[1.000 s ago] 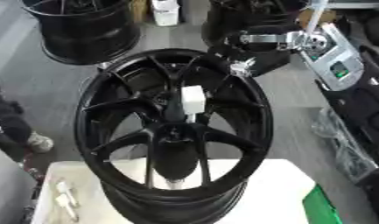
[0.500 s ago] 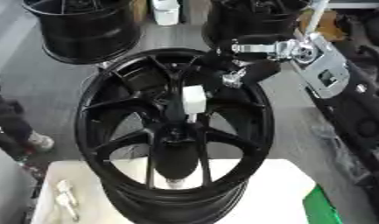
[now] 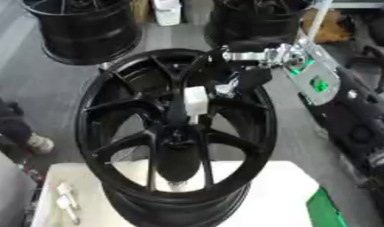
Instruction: Pull the pin out of the wheel hub.
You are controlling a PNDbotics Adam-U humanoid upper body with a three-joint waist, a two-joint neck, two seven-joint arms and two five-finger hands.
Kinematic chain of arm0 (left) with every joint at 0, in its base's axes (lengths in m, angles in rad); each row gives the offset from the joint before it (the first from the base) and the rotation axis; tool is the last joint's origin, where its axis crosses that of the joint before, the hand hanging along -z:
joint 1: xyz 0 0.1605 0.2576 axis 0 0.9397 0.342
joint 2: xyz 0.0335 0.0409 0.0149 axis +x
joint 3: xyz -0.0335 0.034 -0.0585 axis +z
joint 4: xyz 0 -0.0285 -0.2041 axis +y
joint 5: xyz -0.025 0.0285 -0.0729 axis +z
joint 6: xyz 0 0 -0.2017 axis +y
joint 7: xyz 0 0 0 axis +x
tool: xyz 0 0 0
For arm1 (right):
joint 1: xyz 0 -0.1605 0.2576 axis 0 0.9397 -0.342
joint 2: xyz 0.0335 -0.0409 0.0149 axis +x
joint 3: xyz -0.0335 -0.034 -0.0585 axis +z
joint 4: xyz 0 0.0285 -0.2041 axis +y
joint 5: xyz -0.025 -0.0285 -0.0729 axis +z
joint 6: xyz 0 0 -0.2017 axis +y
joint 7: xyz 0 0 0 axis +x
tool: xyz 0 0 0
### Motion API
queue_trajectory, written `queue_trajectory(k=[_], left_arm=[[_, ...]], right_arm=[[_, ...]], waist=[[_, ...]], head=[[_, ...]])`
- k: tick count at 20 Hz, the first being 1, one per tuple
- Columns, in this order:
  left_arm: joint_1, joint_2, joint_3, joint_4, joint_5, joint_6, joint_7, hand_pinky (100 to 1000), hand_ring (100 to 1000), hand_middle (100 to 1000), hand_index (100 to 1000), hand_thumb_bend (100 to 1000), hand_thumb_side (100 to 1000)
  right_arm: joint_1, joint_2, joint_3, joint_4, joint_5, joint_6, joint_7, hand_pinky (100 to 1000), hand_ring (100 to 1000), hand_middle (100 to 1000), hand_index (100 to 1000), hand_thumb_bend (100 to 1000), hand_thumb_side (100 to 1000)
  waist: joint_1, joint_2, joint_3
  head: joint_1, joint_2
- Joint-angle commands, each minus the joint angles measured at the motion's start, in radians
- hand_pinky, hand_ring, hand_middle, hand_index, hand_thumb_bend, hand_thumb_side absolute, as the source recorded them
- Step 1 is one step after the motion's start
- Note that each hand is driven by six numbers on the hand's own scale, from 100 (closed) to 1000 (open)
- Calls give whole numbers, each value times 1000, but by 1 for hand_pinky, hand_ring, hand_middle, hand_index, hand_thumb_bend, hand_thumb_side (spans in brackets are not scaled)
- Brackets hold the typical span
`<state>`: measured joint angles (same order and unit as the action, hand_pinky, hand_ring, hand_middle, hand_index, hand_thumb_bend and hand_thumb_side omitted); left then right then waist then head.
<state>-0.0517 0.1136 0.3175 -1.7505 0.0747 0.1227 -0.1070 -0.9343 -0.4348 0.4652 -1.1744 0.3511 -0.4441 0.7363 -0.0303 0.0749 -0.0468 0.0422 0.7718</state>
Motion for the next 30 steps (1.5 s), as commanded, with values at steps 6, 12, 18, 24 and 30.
queue_trajectory(k=[6,12,18,24,30], left_arm=[[-9,11,-1,-12,-3,0,-4,680,620,608,744,590,594],[-9,11,0,-12,-3,0,-4,681,620,609,744,590,594],[-9,11,0,-12,-4,0,-4,681,620,609,745,590,594],[-9,10,0,-12,-4,1,-5,681,619,609,745,590,594],[-9,10,-1,-13,-4,2,-6,682,619,609,745,590,595]], right_arm=[[-8,-9,16,-36,18,-194,171,814,830,861,940,100,700],[-2,-15,27,-50,27,-205,171,817,831,850,941,100,707],[3,-16,37,-69,53,-222,171,823,834,847,942,100,706],[8,-12,49,-75,59,-231,171,825,834,841,942,100,719],[16,-4,56,-74,85,-243,171,826,835,838,943,100,702]], waist=[[2,-9,1],[2,-9,1],[2,-9,1],[0,-9,2],[-1,-8,3]], head=[[-2,-2],[-3,-2],[-2,-2],[-3,-2],[-4,-2]])
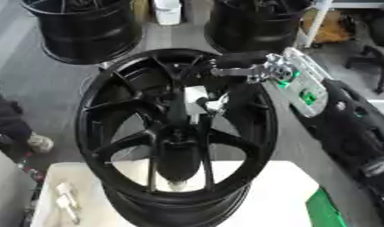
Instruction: Pull the pin out of the wheel hub.
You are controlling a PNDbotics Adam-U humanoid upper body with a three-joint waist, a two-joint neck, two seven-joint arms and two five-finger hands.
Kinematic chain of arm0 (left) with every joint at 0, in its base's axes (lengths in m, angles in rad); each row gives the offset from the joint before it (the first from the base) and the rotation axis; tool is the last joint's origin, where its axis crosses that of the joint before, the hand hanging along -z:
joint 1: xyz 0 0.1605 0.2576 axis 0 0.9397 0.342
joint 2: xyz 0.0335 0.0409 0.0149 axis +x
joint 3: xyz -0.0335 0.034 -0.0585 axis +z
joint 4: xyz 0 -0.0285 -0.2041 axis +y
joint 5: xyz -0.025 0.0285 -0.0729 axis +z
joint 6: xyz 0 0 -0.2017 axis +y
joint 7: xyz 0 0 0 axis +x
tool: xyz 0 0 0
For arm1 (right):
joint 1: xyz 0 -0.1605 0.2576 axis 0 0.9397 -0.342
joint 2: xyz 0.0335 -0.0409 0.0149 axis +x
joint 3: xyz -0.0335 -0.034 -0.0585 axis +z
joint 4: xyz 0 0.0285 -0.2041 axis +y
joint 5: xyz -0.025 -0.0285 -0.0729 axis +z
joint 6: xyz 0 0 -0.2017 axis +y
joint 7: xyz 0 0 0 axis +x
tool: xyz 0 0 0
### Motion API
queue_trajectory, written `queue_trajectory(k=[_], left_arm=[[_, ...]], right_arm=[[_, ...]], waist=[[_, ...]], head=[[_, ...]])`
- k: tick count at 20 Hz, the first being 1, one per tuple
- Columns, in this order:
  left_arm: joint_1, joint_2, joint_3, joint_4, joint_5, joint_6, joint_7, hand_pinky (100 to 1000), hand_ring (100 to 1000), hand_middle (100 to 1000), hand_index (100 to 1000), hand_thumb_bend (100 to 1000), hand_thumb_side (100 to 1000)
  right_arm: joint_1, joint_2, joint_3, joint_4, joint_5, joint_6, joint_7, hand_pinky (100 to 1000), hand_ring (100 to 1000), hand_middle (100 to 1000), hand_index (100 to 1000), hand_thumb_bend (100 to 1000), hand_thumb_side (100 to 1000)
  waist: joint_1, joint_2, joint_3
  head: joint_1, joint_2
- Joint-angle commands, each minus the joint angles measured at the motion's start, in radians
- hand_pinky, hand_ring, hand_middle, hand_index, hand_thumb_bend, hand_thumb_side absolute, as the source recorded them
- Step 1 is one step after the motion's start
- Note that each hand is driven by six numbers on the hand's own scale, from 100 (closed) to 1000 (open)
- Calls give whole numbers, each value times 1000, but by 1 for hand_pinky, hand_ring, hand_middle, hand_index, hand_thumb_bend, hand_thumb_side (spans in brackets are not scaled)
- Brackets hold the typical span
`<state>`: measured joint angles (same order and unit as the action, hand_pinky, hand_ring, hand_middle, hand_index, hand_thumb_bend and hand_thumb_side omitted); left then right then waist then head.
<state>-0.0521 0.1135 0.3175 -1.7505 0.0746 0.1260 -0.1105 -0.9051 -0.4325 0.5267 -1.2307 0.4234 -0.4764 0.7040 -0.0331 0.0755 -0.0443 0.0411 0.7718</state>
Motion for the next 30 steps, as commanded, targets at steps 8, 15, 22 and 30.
queue_trajectory(k=[8,15,22,30], left_arm=[[-9,9,0,-13,-4,-1,-2,682,619,609,745,590,595],[-9,8,0,-13,-4,-1,-1,682,619,610,745,589,596],[-9,7,0,-13,-3,-1,-1,682,619,610,745,589,596],[-11,7,0,-13,-3,-1,1,682,618,610,745,589,595]], right_arm=[[-9,5,-4,-5,50,-231,203,827,829,808,943,100,584],[-12,13,-16,-11,34,-232,203,806,755,574,842,100,379],[-19,16,-48,-40,-59,-191,202,757,618,360,530,100,202],[-27,15,-64,-34,-125,-149,176,734,566,295,464,100,167]], waist=[[2,-8,2],[3,-7,1],[4,-8,1],[3,-7,2]], head=[[-4,-2],[-4,-2],[-4,-2],[-6,-2]])
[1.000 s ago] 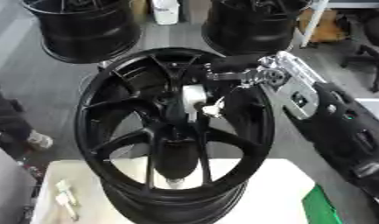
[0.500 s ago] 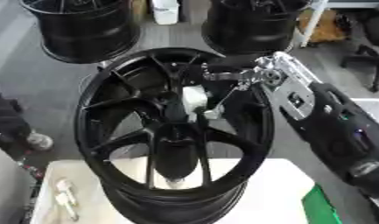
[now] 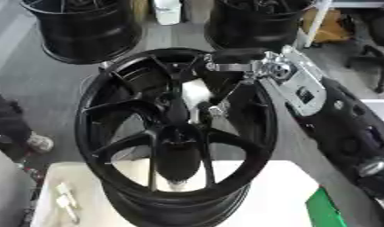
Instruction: Pull the pin out of the wheel hub.
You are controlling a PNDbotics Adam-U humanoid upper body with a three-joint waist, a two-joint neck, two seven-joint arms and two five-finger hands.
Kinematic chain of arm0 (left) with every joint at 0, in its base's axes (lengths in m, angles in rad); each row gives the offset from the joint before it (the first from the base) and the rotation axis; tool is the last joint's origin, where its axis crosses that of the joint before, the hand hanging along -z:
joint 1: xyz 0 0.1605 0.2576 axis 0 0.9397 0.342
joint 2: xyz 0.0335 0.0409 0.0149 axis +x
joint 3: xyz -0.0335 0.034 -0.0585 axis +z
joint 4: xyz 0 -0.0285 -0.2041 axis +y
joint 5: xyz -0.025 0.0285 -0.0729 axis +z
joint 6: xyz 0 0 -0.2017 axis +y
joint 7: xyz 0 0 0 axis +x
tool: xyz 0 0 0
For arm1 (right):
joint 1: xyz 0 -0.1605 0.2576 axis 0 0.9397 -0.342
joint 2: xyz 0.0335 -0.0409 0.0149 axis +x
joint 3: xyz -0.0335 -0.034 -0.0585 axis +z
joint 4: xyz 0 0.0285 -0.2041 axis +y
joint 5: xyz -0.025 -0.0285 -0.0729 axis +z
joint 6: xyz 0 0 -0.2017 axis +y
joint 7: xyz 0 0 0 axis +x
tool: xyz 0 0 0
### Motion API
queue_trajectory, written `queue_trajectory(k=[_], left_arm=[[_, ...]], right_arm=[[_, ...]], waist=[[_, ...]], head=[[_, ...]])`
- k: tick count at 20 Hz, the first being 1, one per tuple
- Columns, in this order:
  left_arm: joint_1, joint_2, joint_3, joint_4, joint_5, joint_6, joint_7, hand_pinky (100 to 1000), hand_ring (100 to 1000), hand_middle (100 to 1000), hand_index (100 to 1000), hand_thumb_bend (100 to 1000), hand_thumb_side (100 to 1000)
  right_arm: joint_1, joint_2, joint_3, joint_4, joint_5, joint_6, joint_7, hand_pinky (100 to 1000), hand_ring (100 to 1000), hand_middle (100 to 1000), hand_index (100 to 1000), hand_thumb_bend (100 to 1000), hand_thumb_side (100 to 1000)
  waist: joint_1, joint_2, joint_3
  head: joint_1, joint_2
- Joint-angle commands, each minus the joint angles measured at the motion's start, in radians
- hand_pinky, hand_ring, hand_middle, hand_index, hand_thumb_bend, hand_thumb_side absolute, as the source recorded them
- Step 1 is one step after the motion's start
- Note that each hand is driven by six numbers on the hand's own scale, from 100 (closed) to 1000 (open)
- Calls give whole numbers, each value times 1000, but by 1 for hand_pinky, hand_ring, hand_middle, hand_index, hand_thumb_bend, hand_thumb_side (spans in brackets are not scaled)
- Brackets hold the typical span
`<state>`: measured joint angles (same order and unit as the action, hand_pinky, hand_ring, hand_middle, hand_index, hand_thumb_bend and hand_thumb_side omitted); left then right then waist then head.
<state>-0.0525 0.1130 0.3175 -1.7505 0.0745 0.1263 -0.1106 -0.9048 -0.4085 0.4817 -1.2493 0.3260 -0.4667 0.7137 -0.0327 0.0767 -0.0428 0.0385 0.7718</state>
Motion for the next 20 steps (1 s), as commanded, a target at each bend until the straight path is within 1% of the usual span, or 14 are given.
queue_trajectory(k=[1,4,6,9,12,14,16,17,18,20], left_arm=[[-11,8,0,-13,-3,-1,1,682,618,610,745,589,595],[-11,8,1,-14,-3,-1,1,682,618,610,745,589,595],[-10,10,2,-14,-3,-1,2,682,618,610,745,590,595],[-8,13,3,-14,-4,0,4,682,618,610,745,590,595],[-7,16,6,-14,-6,1,7,682,618,610,745,590,594],[-7,19,8,-14,-6,1,9,682,618,610,745,590,594],[-6,20,11,-14,-6,1,12,683,618,610,745,590,594],[-6,20,12,-14,-6,1,13,682,618,610,745,591,594],[-7,20,14,-15,-6,1,15,682,617,610,745,591,594],[-8,20,16,-15,-5,1,17,682,617,610,745,591,594]], right_arm=[[-31,-10,-22,-11,-44,-149,168,731,560,290,458,100,166],[-58,-25,-39,-2,-112,-109,181,730,554,284,453,100,154],[-82,-47,-57,-4,-150,-86,190,732,554,283,454,100,119],[-127,-104,-98,-9,-196,-51,186,736,558,287,459,100,100],[-147,-181,-165,-11,-219,-22,142,737,555,285,461,100,100],[-129,-244,-236,-15,-220,-2,78,737,553,285,461,100,100],[-85,-306,-323,-21,-203,23,-5,738,551,285,465,100,100],[-54,-331,-372,-23,-193,38,-53,734,543,280,459,100,100],[-7,-354,-442,-21,-179,62,-120,732,541,279,458,100,100],[80,-380,-553,-17,-143,110,-244,729,537,274,455,100,100]], waist=[[2,-9,0],[1,-10,-1],[0,-12,-3],[-5,-14,-7],[-9,-16,-12],[-11,-15,-17],[-12,-14,-23],[-12,-13,-25],[-12,-13,-27],[-12,-12,-28]], head=[[-4,-2],[-6,-2],[-9,-2],[-12,-2],[-12,-2],[-11,-2],[-10,-2],[-10,-2],[-11,-3],[-10,-7]])
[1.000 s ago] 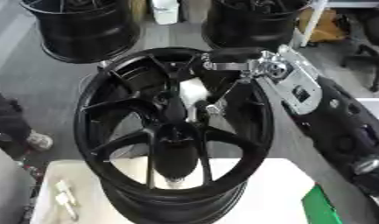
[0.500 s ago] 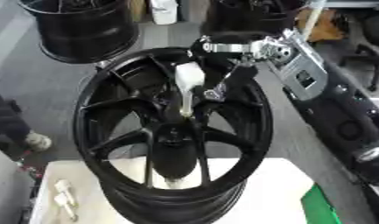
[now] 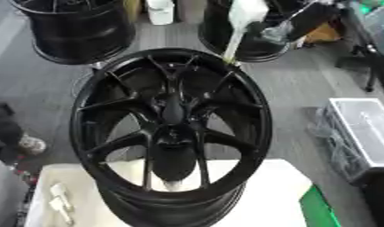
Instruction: Pull the pin out of the wheel hub.
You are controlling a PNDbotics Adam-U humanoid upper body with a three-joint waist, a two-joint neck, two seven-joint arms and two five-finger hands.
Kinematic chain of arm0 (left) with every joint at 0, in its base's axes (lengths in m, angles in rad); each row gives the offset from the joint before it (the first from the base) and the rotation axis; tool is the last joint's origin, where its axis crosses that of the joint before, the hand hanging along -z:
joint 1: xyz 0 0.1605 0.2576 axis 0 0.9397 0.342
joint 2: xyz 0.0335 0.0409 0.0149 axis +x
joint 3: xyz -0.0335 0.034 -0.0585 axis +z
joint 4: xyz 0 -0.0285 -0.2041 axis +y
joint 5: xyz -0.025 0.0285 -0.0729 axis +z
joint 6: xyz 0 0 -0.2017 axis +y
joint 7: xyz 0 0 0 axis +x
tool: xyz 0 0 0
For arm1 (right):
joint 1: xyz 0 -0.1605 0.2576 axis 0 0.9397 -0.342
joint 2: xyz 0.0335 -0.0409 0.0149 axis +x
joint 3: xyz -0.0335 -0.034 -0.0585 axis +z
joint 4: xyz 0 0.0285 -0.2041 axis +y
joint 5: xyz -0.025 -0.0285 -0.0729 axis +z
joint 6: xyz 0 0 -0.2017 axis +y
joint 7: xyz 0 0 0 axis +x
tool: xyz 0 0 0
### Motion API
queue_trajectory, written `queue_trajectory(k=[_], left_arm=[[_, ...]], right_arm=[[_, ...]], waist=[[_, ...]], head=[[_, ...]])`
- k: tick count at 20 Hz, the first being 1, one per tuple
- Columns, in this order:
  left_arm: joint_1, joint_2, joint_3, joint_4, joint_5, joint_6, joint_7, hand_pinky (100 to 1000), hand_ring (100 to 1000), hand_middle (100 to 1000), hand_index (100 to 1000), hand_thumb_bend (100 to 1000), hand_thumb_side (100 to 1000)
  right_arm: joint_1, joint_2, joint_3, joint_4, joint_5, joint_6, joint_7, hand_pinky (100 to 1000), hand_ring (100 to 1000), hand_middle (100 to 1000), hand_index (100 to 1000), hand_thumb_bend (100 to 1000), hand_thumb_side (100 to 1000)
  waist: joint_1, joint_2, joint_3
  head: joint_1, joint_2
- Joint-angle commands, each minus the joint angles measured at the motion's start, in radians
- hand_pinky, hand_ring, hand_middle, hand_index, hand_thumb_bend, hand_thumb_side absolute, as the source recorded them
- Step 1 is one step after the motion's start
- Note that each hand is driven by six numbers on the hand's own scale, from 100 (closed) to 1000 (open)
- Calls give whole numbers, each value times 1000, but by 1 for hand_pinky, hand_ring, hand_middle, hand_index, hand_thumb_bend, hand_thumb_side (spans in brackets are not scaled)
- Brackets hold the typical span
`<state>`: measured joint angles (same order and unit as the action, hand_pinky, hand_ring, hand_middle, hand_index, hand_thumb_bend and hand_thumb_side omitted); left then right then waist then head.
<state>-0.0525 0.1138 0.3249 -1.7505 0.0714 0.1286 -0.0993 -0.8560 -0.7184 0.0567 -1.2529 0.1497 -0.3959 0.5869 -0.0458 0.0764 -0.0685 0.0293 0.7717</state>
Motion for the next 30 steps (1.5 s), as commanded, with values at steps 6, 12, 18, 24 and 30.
queue_trajectory(k=[6,12,18,24,30], left_arm=[[-7,19,18,-18,-1,-2,16,682,617,609,744,591,594],[-6,16,19,-17,-1,-1,17,682,617,609,744,591,594],[-7,11,21,-17,1,-3,20,682,616,609,744,591,594],[-7,9,19,-17,1,-2,17,683,617,609,744,591,595],[-9,8,19,-18,2,-2,17,683,616,610,744,590,594]], right_arm=[[333,-64,-395,122,197,224,-485,722,547,339,521,100,100],[421,-42,-409,252,212,249,-584,748,623,559,699,100,272],[526,64,-465,366,198,321,-591,783,730,856,840,100,819],[572,129,-464,254,110,342,-686,770,705,834,821,100,757],[596,184,-441,109,96,335,-757,758,673,778,796,100,696]], waist=[[5,-6,-4],[6,-5,-7],[17,-1,-14],[15,-1,-11],[18,-2,-12]], head=[[8,-15],[9,-15],[5,-12],[0,-13],[-2,-14]])
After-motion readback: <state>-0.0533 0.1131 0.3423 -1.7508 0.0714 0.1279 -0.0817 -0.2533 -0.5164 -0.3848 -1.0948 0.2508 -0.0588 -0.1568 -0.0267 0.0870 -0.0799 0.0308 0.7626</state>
